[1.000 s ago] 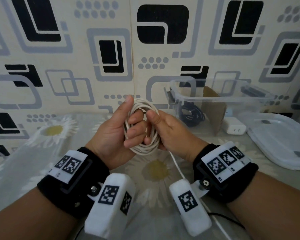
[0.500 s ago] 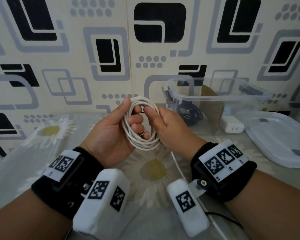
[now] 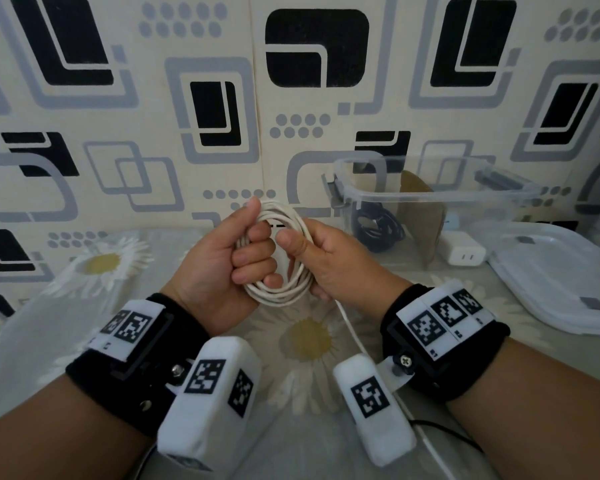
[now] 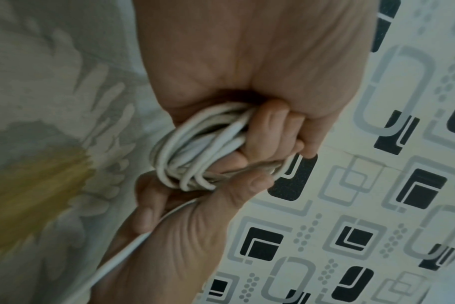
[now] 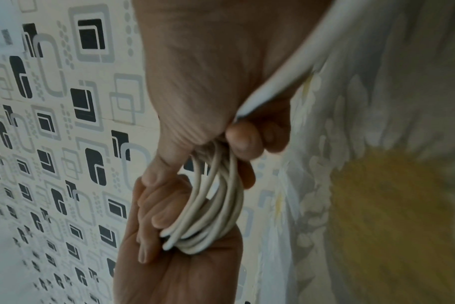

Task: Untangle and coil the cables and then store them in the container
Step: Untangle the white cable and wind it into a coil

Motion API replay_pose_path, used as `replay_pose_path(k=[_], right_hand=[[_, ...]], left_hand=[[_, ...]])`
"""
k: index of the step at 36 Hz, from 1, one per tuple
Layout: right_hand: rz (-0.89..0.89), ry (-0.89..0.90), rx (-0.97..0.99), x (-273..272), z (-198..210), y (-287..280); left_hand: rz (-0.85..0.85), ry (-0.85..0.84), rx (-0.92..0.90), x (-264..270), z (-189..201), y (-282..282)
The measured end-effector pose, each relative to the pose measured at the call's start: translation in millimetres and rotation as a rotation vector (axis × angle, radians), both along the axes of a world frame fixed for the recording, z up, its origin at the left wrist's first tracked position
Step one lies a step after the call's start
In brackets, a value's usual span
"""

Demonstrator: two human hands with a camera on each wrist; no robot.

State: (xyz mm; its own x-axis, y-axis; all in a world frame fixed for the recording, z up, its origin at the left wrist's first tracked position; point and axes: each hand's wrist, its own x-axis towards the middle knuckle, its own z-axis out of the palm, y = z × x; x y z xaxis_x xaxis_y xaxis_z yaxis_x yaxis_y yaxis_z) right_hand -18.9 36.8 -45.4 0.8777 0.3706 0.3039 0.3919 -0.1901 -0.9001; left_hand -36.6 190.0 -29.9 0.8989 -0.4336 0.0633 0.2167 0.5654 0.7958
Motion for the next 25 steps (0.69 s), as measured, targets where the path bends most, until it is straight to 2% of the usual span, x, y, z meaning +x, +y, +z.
replay_pose_path(k=[4, 11, 14, 18, 22, 25], right_hand=[[0.142, 0.211, -0.027, -1, 2, -5], [0.205, 0.396, -0.127, 1, -3, -13], [0.147, 0.365, -0.127, 4, -5, -13], [0.031, 0.203, -0.229, 6, -5, -13], [-0.035, 0.035, -0.365, 7, -5, -13], [0.028, 0.041, -0.397, 4, -4, -13]], left_hand=[[0.013, 0.026, -0.072, 4, 5, 7], [0.26, 0.105, -0.224, 20, 5, 39], [0.386, 0.146, -0.318, 29, 3, 56], [0.519, 0.207, -0.446, 37, 0, 71], [0.552, 0.207, -0.479, 39, 0, 73], [0.534, 0.174, -0.493, 36, 1, 69]])
